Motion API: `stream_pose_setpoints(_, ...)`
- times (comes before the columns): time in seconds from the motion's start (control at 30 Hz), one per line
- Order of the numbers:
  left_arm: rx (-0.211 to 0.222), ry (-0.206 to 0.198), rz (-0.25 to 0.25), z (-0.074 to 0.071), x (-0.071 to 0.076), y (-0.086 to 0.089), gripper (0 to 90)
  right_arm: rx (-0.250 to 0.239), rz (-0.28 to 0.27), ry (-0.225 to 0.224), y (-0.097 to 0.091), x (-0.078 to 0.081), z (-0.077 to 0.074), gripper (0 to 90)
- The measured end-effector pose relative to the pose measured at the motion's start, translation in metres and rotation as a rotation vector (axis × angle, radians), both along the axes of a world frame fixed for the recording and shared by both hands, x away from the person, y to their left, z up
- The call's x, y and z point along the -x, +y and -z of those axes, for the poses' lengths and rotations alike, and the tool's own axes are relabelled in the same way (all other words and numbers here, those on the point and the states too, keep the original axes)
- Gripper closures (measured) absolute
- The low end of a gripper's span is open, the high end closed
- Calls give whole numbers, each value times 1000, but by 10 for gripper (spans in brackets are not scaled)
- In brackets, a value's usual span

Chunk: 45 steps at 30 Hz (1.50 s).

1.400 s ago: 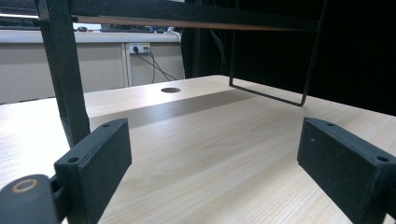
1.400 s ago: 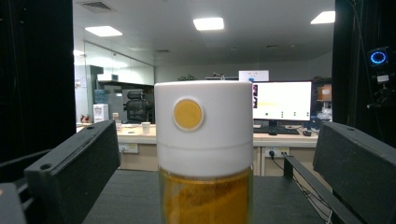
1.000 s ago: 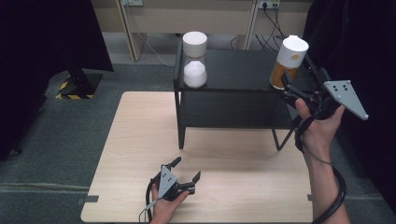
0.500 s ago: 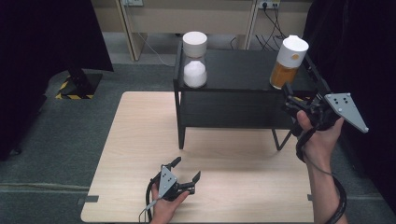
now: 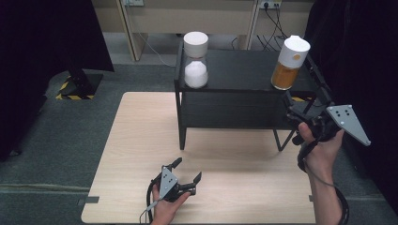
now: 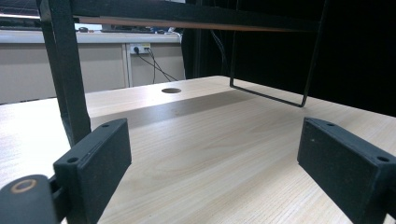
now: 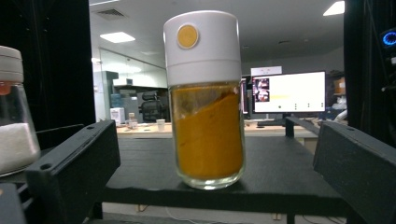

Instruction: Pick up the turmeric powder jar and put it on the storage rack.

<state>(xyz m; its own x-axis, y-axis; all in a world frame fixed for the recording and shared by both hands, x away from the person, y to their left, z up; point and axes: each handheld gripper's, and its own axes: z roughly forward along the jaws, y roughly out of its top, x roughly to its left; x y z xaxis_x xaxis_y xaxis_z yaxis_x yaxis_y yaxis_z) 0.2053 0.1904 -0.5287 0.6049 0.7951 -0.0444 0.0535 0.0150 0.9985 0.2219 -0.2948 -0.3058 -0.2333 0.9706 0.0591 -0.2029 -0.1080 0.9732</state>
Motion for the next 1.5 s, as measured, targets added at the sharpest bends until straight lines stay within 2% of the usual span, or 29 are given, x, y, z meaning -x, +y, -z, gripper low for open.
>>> stream_pose_setpoints(1.5, 1, 2, -1, 0, 0, 0, 89, 2, -51, 55, -15, 40, 77, 8)
